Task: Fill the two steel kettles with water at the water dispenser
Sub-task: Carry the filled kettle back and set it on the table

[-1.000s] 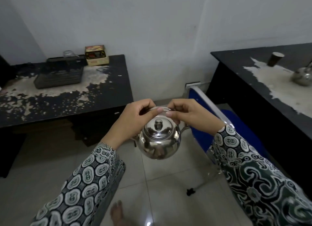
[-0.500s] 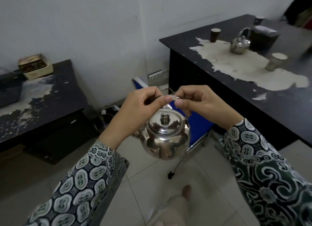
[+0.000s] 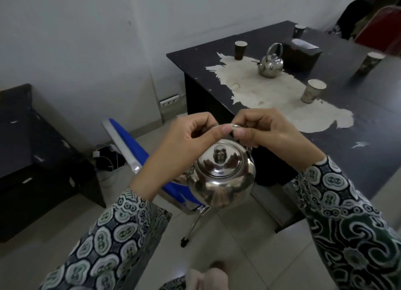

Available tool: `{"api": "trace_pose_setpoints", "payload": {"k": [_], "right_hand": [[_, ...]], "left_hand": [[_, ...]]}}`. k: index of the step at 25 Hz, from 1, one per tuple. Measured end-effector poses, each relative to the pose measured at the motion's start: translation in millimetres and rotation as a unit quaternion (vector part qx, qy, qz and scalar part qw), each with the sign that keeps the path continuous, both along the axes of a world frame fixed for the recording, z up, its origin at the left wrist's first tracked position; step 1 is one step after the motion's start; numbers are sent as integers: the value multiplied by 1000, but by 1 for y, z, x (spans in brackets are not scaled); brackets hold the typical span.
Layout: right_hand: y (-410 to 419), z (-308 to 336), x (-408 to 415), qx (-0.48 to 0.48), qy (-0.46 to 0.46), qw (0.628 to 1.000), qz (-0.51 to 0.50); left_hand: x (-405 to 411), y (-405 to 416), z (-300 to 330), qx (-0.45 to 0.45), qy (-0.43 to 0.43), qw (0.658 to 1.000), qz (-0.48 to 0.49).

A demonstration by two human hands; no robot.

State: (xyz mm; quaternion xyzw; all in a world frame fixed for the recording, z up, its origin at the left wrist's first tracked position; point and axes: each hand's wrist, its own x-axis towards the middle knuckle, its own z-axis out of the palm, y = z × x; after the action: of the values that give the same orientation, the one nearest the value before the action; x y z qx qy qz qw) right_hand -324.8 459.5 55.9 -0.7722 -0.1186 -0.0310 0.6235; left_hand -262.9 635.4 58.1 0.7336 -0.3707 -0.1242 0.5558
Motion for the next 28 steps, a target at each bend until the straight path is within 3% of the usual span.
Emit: {"api": "trace_pose_setpoints", "payload": {"k": [8, 18, 28], "right_hand": [[-104, -12, 21, 24, 14, 1000, 3], [-271, -14, 24, -57, 45, 990, 120], [-394, -22, 21, -25, 89, 984, 150]], "left_hand": [[20, -105, -5, 29, 39, 999, 12], [-17, -262, -19, 11, 18, 988, 154], [-17, -384, -31, 70, -5, 989, 133]]}}
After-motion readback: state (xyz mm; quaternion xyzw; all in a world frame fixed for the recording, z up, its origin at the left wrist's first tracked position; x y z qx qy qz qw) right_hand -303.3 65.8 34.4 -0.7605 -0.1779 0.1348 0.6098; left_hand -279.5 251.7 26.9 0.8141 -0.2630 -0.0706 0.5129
